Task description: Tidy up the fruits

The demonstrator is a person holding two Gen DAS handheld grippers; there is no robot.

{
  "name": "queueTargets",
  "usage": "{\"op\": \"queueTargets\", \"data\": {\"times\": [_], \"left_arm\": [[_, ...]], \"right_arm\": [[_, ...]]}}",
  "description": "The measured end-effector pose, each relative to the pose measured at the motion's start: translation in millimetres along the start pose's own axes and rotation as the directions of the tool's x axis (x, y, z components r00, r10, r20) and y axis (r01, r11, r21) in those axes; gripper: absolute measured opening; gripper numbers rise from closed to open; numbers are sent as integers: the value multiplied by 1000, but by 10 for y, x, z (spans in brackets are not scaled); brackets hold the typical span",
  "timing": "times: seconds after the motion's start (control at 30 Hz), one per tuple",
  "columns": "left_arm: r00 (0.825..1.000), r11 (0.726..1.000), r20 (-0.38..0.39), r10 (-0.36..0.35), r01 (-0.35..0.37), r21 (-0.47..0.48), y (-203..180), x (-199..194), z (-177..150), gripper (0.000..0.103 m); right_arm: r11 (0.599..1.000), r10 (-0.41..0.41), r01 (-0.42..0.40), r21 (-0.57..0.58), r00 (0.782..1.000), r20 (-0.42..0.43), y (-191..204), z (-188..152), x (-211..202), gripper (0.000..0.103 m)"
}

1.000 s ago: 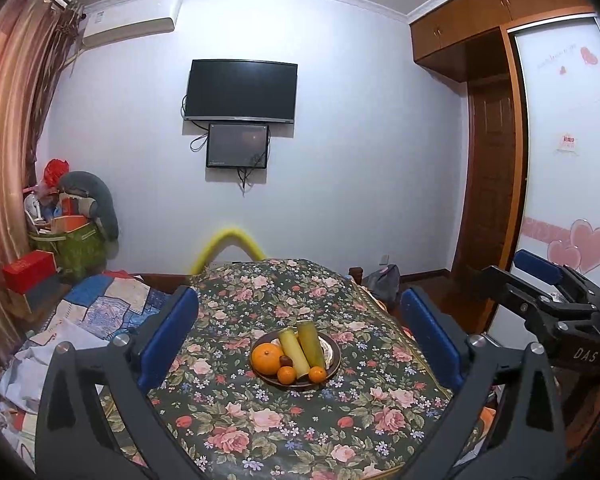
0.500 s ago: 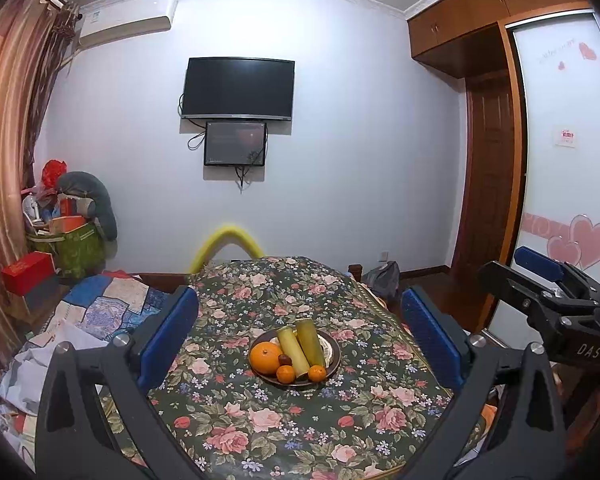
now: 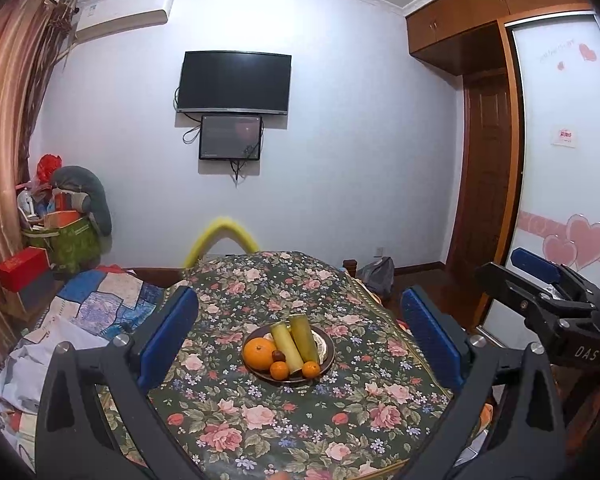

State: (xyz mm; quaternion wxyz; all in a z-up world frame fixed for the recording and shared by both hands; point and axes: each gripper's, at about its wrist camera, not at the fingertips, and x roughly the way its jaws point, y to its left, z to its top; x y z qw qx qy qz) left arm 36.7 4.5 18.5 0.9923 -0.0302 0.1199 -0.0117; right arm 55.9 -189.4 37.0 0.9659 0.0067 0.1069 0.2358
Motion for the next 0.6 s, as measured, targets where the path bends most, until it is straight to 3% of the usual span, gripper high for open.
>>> {"op": "queueTargets", "data": {"times": [0.6], "left_arm": [[1000, 1000, -6, -10, 10, -3, -20, 30, -13, 103]], "right_arm": [[1000, -8, 8, 4, 1000, -6, -13, -5, 20, 103]]}}
